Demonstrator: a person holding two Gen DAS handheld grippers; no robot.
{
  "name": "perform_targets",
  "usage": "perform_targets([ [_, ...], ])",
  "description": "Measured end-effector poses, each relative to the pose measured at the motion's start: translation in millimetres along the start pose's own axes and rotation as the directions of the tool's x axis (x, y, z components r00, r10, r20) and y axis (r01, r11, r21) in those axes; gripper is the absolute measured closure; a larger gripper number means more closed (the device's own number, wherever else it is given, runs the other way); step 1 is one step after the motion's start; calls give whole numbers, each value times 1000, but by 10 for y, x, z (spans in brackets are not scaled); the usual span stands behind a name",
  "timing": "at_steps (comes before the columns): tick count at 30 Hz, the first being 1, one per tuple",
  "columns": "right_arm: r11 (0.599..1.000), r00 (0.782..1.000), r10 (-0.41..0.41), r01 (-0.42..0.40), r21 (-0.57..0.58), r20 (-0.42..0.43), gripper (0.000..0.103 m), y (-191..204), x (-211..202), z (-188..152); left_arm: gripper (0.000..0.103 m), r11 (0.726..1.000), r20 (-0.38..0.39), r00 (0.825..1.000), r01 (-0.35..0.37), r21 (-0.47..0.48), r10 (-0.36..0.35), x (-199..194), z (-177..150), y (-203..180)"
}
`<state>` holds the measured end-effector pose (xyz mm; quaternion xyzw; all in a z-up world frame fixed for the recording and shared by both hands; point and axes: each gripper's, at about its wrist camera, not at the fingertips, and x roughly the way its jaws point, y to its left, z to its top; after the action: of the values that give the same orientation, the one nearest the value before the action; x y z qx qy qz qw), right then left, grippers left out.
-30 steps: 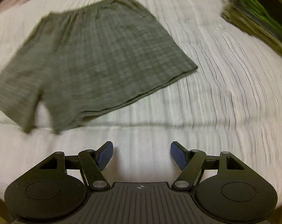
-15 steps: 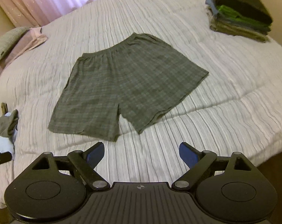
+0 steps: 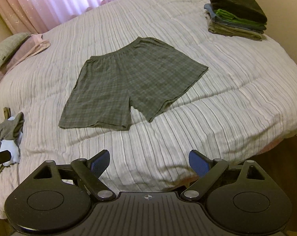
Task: Fold clothes
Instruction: 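Release the waistband and raise both tools above the flattened shorts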
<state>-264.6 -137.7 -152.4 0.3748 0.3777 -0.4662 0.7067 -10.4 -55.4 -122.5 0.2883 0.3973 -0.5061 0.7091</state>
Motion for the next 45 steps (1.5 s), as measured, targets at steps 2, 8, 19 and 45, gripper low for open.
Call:
perform_targets([
  [2,1000,1000,-7,7,-2,1,13,31,-37,-33,43,1000,5,1000,3,1,-3,-46,-21,6],
  [8,1000,1000,-15,15,-10,-11,13,102,-63,-117,43,1000,3,1000,12,3,-12,-112,-106,33],
  [19,1000,999,-21,21,0,-28,13,190,-56,-202,43,999,-8,1000,24,24,-24,-102,-141,82],
  [45,988,990,24,-44,-146,-136,13,-38,684,819,39,998,-102,993,-56,-37,52,468,482,-339],
])
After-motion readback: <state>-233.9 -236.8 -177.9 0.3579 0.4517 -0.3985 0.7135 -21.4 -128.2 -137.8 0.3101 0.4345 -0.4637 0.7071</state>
